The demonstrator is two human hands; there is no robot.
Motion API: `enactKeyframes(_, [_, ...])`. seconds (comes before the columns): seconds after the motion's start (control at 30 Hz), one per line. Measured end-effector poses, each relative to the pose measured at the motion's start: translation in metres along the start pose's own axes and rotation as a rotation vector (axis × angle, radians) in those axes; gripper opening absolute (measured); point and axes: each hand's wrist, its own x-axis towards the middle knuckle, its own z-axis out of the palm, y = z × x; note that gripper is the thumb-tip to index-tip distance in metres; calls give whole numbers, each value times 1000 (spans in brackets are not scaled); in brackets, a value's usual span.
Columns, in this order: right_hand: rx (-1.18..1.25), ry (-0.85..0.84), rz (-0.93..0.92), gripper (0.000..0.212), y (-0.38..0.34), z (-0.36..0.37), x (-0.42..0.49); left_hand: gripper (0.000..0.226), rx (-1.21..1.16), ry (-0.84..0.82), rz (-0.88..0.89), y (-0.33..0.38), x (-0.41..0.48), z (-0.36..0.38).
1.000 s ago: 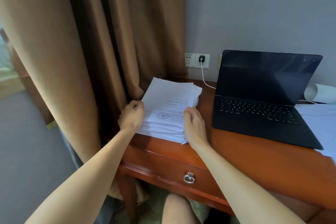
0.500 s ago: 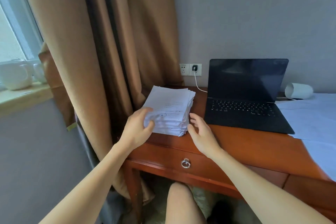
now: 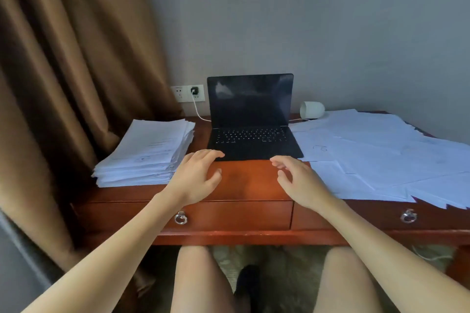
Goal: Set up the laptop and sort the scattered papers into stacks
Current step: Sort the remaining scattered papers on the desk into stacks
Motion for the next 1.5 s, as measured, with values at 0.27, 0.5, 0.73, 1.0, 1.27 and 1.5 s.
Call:
enactKeyframes(0.27, [-91,114,159,35,89,-66,-21,43,-44,-101,191,71,72,59])
enactKeyframes(0.5, [-273,136,309,39,145,-103,-18,45,-115,-207,304,120,132,112])
enactKeyframes(0.73, [-360,-21,584,105,189,-118,-14,53,-224,-253,382,162,199,172])
enactKeyframes(1.0, [-365,105,550,106,214,-103,-18,56,-301,-218,412,182,249,243])
enactKeyframes(1.27, [-213,408,468,40,215,-94,-28,76,-359,-237,310,178,247,249])
enactKeyframes(1.5, [-194,509,545,29,218,-90,-29,98,-428,-391,302,172,247,244])
